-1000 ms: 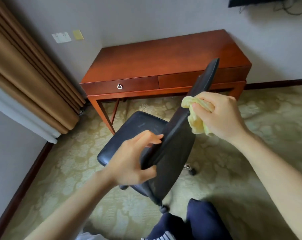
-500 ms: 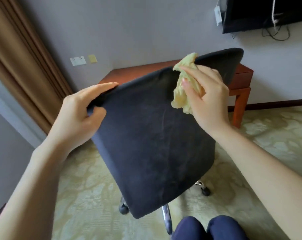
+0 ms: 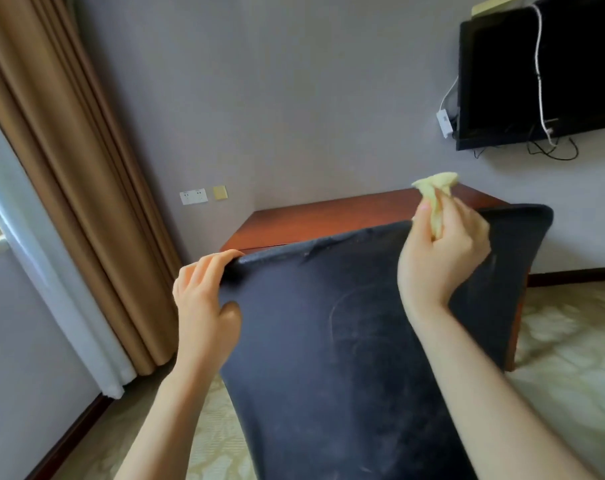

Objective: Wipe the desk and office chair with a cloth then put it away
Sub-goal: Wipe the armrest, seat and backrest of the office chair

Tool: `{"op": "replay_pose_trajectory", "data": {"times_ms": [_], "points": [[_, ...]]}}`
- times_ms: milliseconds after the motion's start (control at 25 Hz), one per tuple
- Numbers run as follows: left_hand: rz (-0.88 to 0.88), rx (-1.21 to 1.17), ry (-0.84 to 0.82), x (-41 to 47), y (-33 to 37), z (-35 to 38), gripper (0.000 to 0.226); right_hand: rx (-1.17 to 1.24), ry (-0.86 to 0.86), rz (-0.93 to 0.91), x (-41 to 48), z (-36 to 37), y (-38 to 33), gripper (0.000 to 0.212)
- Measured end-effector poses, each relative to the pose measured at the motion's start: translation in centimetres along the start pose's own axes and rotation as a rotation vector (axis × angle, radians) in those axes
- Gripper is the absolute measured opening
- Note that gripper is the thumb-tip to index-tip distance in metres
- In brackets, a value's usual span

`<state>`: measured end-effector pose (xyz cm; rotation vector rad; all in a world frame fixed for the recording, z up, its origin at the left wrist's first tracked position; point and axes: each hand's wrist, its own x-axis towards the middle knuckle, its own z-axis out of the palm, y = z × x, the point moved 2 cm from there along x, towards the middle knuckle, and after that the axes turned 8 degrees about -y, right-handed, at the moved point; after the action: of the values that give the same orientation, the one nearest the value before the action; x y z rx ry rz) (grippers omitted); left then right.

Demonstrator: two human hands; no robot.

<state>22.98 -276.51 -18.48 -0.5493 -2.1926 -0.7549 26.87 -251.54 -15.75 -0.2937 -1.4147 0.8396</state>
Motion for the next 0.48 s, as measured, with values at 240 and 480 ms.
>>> {"op": "replay_pose_trajectory", "data": {"times_ms": [240,480], "points": [[0.029,-0.079,-0.083,0.8,-3.0,-1.4,0.072,-0.081,-0.266,-0.585,-10.4,5.7,-6.5,0.026],[0.071,-0.030,-0.011,1.1,-4.0,-0.9,0.069,-0.226,-0.282,-1.023,-10.3,6.2,-4.2,0.034]]}}
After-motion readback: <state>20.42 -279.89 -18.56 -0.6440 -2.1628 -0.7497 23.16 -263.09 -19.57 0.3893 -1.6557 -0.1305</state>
